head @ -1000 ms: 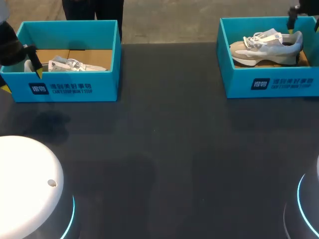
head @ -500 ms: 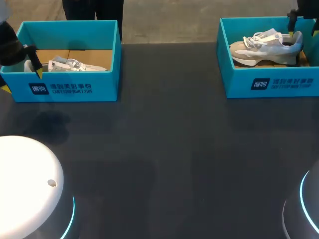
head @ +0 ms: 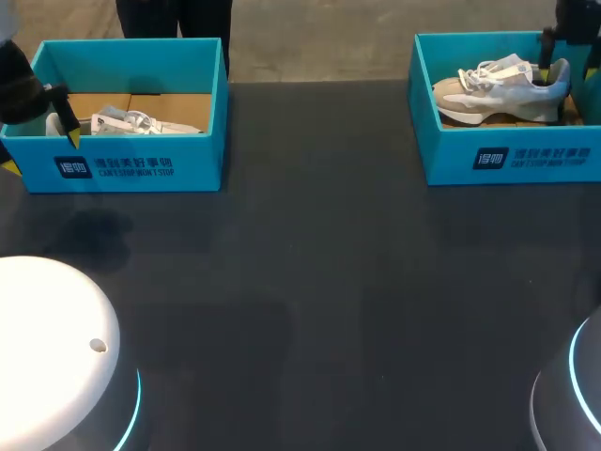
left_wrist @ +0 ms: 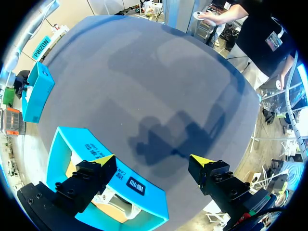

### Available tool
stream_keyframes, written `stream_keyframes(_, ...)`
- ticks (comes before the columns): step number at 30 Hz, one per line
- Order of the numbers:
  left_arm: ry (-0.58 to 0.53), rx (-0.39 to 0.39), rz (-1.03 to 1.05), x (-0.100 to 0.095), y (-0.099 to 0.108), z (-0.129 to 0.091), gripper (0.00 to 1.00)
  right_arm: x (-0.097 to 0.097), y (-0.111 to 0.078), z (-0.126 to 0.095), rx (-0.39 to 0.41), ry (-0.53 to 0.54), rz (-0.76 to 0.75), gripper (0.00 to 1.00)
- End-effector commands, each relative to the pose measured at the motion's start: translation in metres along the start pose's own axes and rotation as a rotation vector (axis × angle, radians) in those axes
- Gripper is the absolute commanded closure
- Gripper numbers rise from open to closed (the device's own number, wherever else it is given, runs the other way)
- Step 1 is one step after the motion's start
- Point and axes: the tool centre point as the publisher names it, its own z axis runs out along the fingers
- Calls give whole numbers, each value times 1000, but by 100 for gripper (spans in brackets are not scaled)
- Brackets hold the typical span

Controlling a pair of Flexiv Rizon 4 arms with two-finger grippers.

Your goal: Take the shoe out of the shoebox, open the shoe tongue, remove and reinsert the insole, then place the shoe into the shoebox

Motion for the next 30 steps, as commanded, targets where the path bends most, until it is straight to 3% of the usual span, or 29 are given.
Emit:
stream_keyframes(1, -1, -3, 1, 1, -1, 0, 0, 2, 8, 11, 72, 12, 10, 19)
stream_keyframes(19, -1, -3, 1, 1, -1, 0, 0, 4, 14, 34, 59, 24, 39, 20)
stream_keyframes(30, -1, -3, 1, 1, -1, 0, 0, 4, 19, 36, 70, 10, 27, 50)
